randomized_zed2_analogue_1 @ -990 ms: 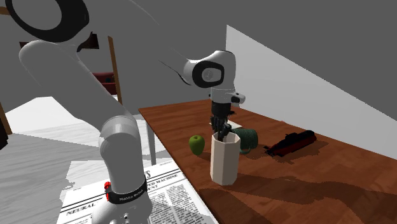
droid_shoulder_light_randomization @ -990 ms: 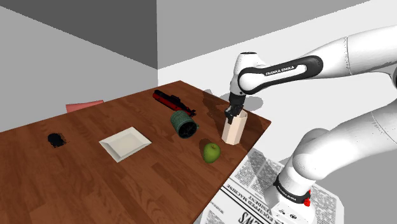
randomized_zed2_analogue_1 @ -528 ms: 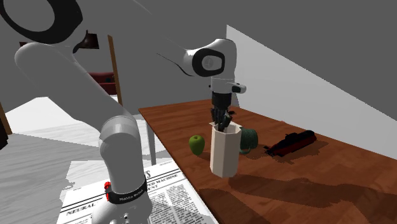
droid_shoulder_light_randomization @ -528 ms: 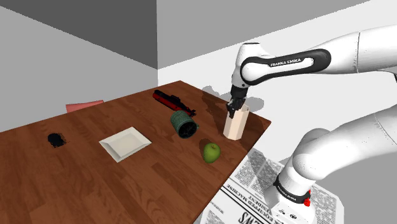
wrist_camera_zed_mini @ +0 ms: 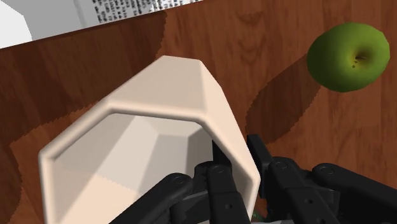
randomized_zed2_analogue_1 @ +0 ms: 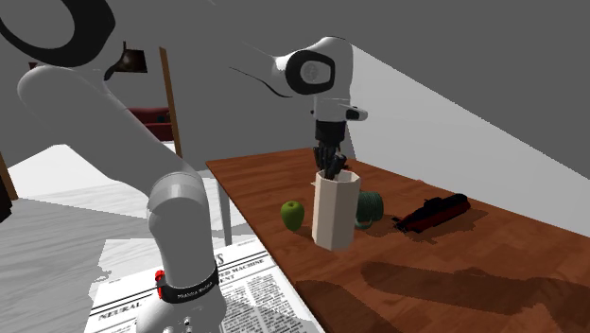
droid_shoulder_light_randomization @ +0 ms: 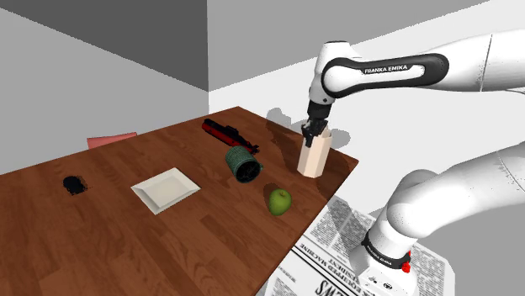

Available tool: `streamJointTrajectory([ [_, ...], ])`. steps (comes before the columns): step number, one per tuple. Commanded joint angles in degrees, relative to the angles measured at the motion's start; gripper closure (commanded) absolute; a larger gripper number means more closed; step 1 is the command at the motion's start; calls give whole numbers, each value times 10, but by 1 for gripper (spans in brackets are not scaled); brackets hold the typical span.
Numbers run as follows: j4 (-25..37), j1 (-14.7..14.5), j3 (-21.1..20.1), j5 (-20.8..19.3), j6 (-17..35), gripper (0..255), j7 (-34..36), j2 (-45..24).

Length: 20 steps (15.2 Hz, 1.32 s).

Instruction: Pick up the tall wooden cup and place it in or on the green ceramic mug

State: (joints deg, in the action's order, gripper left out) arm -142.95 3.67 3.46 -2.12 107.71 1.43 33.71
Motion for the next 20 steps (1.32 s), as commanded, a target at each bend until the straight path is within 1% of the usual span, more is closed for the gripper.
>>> streamJointTrajectory([
  [1, 15, 0, -1, 0, -18, 255, 0, 3],
  [17, 140, -1, -4, 3, -141, 255, -1, 1],
  [18, 141, -1, -4, 3, -142, 255, -1, 1],
  [20, 179, -8, -15, 11, -142, 255, 14, -37],
])
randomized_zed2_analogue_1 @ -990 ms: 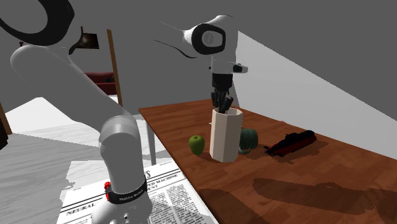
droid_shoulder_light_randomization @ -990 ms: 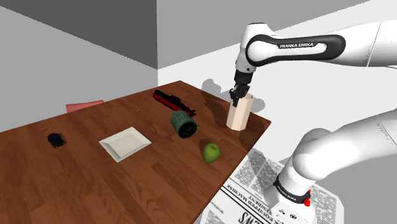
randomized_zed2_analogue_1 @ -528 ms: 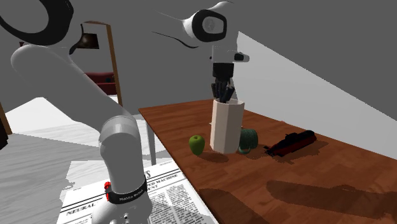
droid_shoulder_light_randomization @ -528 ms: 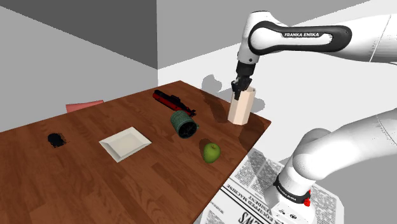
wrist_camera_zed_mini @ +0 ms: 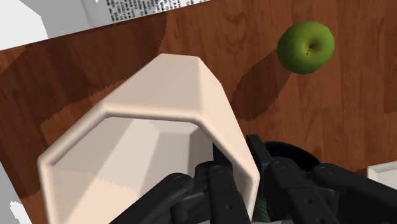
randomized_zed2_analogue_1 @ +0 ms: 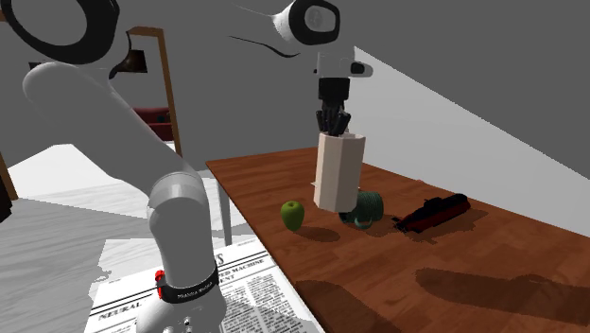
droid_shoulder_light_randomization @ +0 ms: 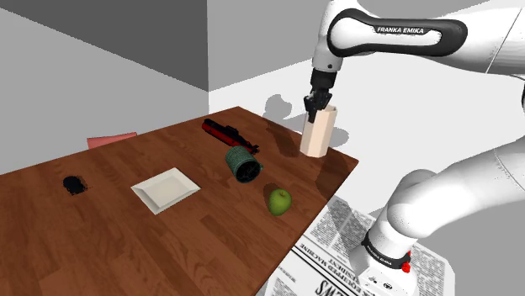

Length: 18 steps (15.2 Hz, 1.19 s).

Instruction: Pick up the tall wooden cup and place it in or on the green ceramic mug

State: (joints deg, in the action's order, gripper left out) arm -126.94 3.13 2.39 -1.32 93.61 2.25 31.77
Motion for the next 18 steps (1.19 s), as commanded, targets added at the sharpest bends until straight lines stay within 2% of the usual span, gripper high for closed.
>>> streamJointTrajectory([
  [1, 38, -6, -10, 6, -1, 255, 13, -37],
  [11, 276, -31, -58, 20, -36, 255, 84, -240],
  [15, 403, -43, -74, 14, -69, 255, 112, -333],
  [18, 519, -55, -83, 6, -107, 255, 132, -412],
])
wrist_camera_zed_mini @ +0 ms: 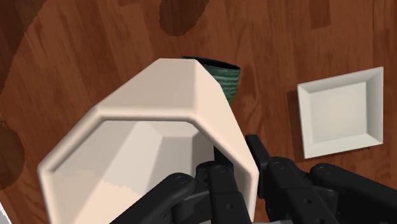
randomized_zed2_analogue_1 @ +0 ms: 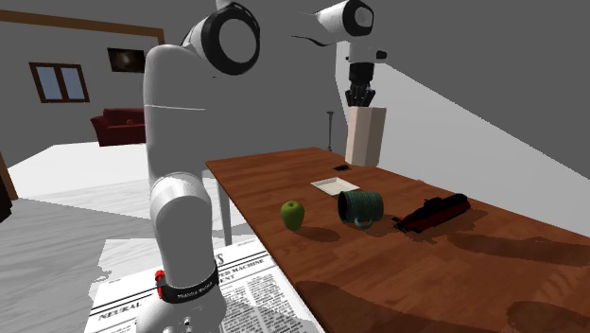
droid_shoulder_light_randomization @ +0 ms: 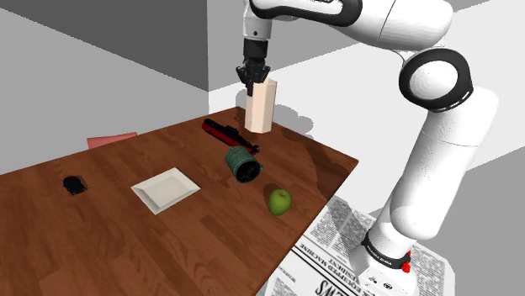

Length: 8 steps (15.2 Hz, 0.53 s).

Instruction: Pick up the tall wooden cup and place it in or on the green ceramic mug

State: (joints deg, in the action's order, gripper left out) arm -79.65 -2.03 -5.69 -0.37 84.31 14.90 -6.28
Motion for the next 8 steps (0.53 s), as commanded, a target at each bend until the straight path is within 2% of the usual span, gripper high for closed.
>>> streamJointTrajectory([
  [1, 108, -10, -6, -8, -35, 255, 14, -72],
  [8, 17, -8, -5, -5, 31, 255, 13, -47],
])
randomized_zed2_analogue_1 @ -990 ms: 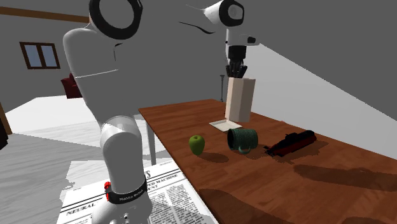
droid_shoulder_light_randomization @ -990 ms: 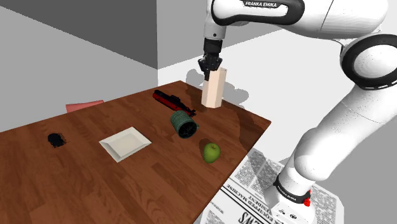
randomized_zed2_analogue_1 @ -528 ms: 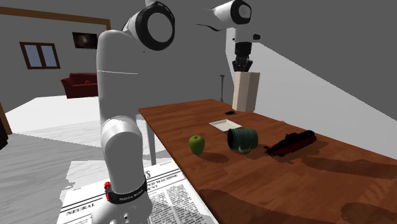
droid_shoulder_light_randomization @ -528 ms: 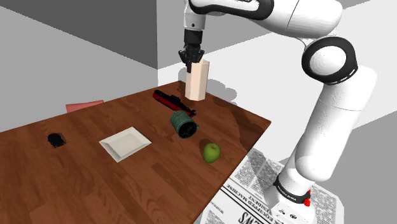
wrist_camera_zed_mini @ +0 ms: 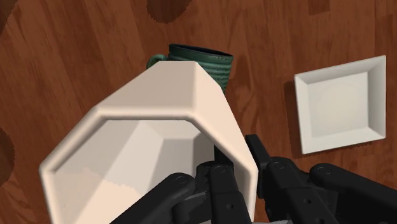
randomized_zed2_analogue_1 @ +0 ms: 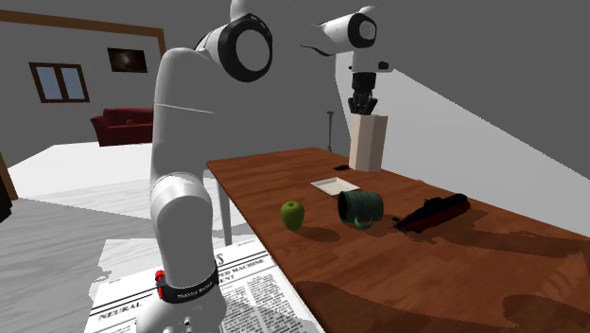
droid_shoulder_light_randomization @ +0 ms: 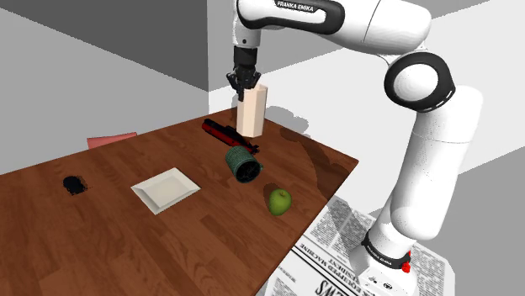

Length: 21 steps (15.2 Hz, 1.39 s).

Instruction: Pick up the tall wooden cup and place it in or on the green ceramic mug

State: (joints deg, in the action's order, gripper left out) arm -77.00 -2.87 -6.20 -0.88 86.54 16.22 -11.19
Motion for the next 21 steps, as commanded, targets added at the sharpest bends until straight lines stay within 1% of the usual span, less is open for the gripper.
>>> streamJointTrajectory([
  [1, -21, 1, 0, 0, 17, 255, -1, 5],
  [15, -153, 3, 1, 2, 132, 255, -2, 22],
  [18, -176, 3, 1, 2, 155, 255, -2, 22],
  [21, -180, 3, 1, 2, 159, 255, -2, 22],
])
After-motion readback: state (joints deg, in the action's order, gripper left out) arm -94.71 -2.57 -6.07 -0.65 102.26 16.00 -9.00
